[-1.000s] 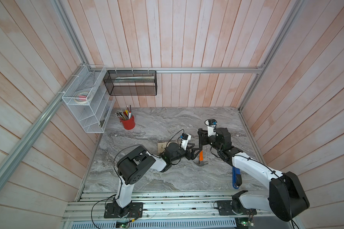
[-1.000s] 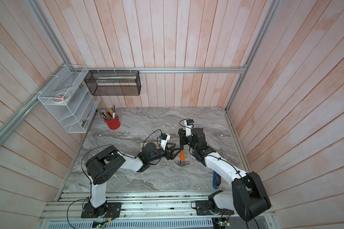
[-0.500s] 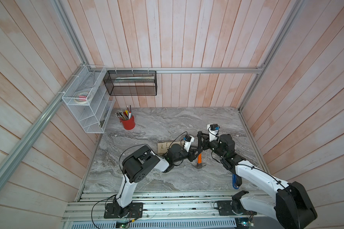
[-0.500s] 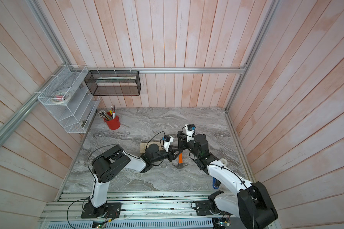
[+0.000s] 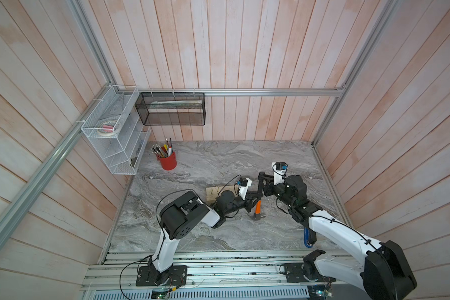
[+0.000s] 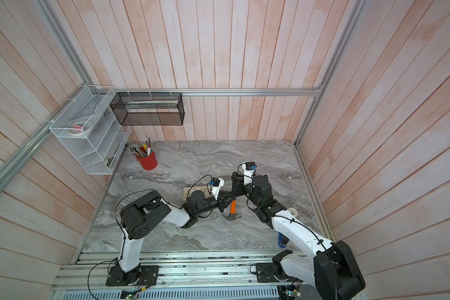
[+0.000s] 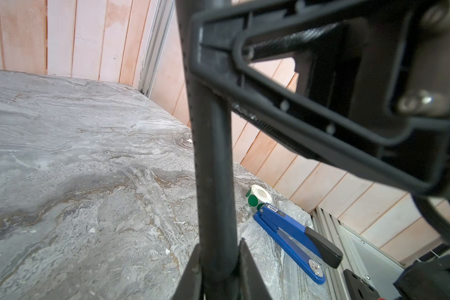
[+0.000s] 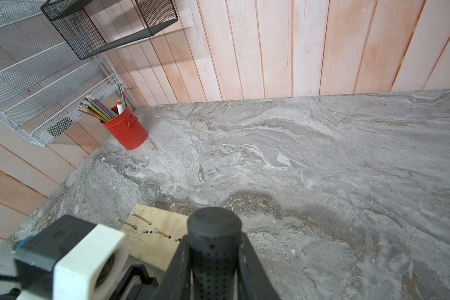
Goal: Use a claw hammer to pull out a nail
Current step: Pick up the hammer at the center of the board.
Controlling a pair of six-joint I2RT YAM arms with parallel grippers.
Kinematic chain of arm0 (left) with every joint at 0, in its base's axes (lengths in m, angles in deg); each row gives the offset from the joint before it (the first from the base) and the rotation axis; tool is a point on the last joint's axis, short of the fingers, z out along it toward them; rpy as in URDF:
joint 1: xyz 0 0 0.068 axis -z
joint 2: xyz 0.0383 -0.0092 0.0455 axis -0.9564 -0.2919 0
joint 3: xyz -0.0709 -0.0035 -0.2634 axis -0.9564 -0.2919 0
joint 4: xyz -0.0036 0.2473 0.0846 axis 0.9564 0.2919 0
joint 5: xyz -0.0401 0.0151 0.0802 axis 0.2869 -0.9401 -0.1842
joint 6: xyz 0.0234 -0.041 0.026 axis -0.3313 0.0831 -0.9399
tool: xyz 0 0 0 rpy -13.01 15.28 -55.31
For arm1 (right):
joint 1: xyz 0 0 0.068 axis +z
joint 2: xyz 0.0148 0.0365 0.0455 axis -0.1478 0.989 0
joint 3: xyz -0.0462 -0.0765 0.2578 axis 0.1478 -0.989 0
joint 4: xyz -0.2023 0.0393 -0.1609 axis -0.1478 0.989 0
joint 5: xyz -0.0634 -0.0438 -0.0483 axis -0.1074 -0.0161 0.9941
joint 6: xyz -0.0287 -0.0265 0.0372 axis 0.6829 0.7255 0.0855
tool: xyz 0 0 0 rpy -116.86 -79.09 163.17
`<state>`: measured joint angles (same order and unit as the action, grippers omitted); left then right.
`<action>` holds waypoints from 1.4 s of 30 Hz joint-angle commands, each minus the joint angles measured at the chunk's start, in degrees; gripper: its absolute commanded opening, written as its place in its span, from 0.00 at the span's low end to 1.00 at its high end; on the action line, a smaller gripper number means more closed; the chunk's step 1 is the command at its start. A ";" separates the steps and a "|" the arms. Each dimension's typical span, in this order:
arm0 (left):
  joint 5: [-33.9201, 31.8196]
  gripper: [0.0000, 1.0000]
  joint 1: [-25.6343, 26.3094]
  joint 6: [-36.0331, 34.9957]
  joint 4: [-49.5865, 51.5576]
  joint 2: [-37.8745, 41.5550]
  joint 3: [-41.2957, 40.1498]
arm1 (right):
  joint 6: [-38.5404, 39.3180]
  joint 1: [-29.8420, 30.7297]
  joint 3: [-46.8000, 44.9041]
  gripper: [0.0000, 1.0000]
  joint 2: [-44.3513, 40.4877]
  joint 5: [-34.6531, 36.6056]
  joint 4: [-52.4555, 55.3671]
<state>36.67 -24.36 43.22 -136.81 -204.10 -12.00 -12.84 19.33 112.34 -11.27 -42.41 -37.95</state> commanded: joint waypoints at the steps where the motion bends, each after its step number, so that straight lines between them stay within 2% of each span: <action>1: 2.59 0.00 0.16 -5.87 -3.60 1.41 -1.82 | -2.39 -0.89 1.66 0.36 2.12 6.95 6.57; 7: 3.68 0.00 0.29 -6.57 -3.90 1.66 -2.00 | -1.74 -0.59 5.28 0.56 5.95 5.95 7.51; 12: 4.15 0.00 0.28 -6.64 -4.16 1.67 -2.00 | -2.08 -0.50 8.36 0.56 9.58 5.93 8.29; 15: 3.85 0.00 0.33 -6.76 -3.82 1.85 -2.06 | -2.50 -0.33 9.59 0.48 11.03 6.29 8.61; 22: 3.15 0.00 0.38 -6.88 -3.39 2.19 -2.25 | -2.85 1.05 9.95 0.11 11.52 8.61 7.41; 25: 2.88 0.00 0.32 -6.61 -3.38 2.20 -2.30 | -2.31 1.55 10.12 0.01 11.70 8.99 7.42; 28: 2.54 0.00 0.36 -6.37 -3.57 2.29 -2.50 | -1.66 2.29 10.17 0.00 11.66 9.45 7.16; 29: 2.44 0.01 0.29 -6.21 -3.77 2.33 -2.66 | -1.15 2.80 10.19 0.00 11.53 9.76 6.78; 31: 2.31 0.11 0.28 -5.95 -4.68 2.63 -3.24 | 0.70 4.40 10.30 0.00 11.09 11.25 5.82; 33: 1.94 0.28 0.15 -5.66 -5.93 3.26 -4.27 | 2.75 5.75 10.26 0.00 10.22 12.79 4.61; 36: 1.65 0.49 -0.49 -4.90 -8.19 4.85 -6.89 | 5.95 7.85 8.77 0.00 7.67 14.32 0.44; 39: 1.45 0.57 -1.62 -3.89 -10.50 7.02 -10.40 | 8.41 9.50 5.94 0.00 4.52 15.01 -5.59; 42: 1.52 0.58 -3.14 -2.55 -13.57 9.50 -14.62 | 11.08 10.16 2.85 0.00 1.52 13.88 -11.39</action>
<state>38.01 -26.22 39.65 -145.40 -197.04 -23.80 -5.54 28.86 116.37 -6.35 -29.71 -39.41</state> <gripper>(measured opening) 0.585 0.260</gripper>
